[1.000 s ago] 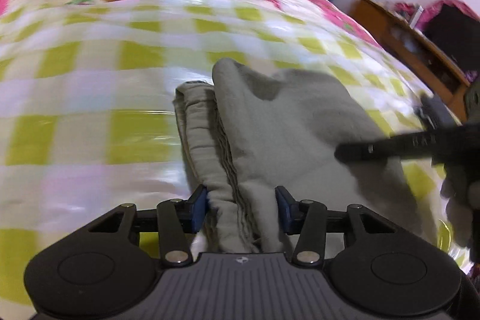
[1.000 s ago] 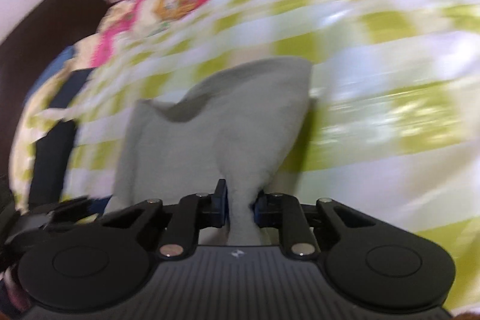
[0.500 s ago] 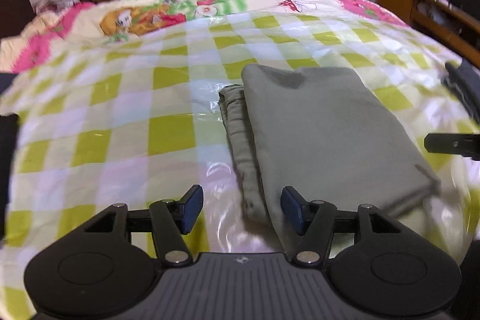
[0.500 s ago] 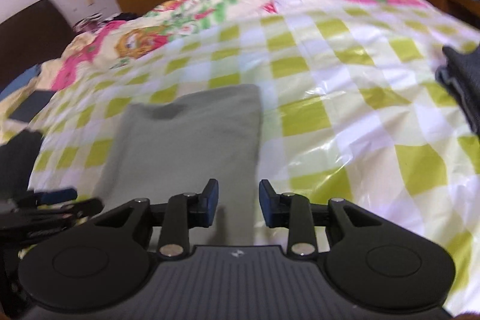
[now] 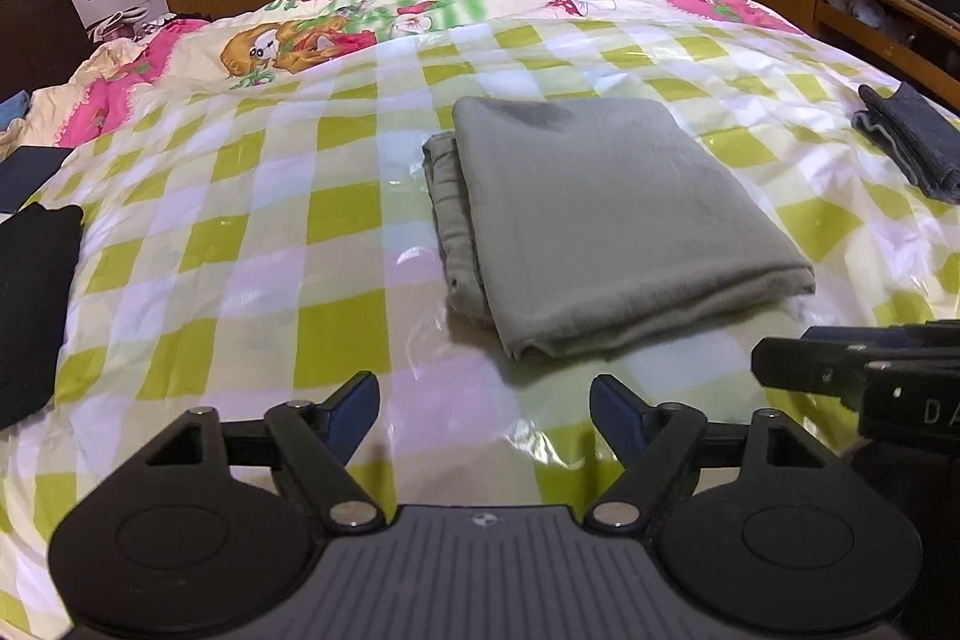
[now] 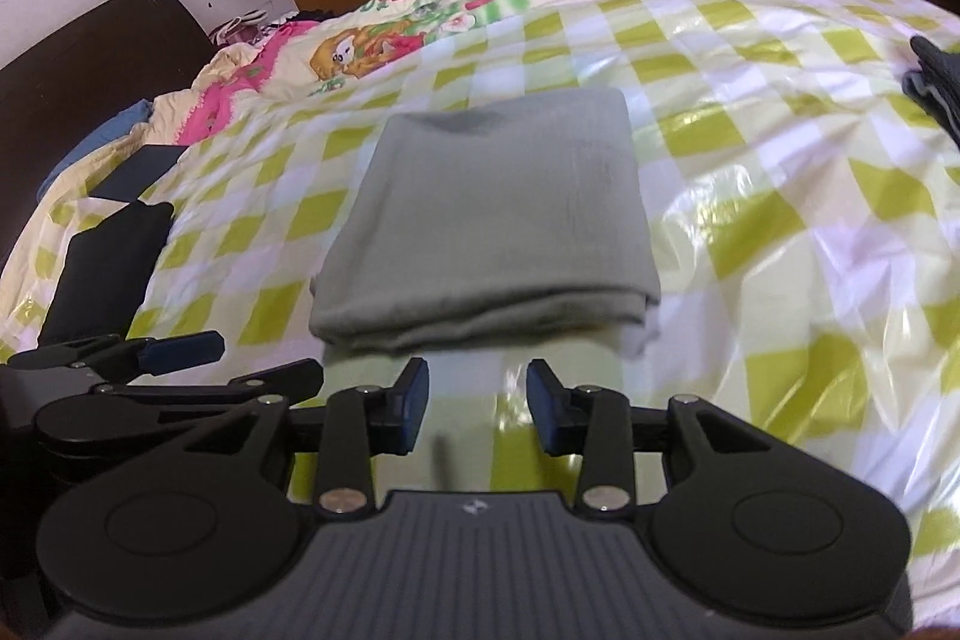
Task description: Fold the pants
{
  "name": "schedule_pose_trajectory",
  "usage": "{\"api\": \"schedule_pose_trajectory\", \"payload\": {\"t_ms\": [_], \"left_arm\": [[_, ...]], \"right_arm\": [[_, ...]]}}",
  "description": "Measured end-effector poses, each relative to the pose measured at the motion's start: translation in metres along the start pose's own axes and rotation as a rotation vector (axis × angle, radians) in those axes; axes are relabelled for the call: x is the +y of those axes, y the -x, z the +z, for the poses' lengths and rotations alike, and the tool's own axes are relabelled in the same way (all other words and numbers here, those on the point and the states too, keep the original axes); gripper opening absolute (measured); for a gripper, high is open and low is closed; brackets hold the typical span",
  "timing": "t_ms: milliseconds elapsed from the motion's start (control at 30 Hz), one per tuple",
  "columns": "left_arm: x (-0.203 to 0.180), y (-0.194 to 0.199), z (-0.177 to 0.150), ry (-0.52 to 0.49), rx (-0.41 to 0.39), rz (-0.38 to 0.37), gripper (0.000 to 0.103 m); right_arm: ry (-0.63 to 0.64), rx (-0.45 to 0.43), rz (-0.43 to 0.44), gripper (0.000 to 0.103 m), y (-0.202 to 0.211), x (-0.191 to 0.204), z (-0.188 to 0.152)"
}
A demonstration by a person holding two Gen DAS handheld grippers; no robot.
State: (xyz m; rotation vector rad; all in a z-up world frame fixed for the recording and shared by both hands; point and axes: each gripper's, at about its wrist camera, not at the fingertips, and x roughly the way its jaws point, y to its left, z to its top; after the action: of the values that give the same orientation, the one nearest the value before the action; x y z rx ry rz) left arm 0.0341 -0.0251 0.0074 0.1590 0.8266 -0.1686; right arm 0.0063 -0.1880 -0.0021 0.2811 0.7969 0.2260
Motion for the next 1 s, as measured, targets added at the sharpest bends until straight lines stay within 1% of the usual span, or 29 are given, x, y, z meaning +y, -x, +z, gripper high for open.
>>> {"api": "schedule_pose_trajectory", "payload": {"t_ms": [267,1000], "left_arm": [[-0.0071,0.0015,-0.0073,-0.022,-0.001,0.005,0.094],[-0.0084,0.005,-0.0108,-0.017,-0.019,-0.008,0.095]], "right_arm": [[0.009,-0.002,-0.011,0.039,0.0028,0.0038,-0.0081],[0.019,0.022,-0.02,0.042,-0.0003,0.0062,-0.0128]]}}
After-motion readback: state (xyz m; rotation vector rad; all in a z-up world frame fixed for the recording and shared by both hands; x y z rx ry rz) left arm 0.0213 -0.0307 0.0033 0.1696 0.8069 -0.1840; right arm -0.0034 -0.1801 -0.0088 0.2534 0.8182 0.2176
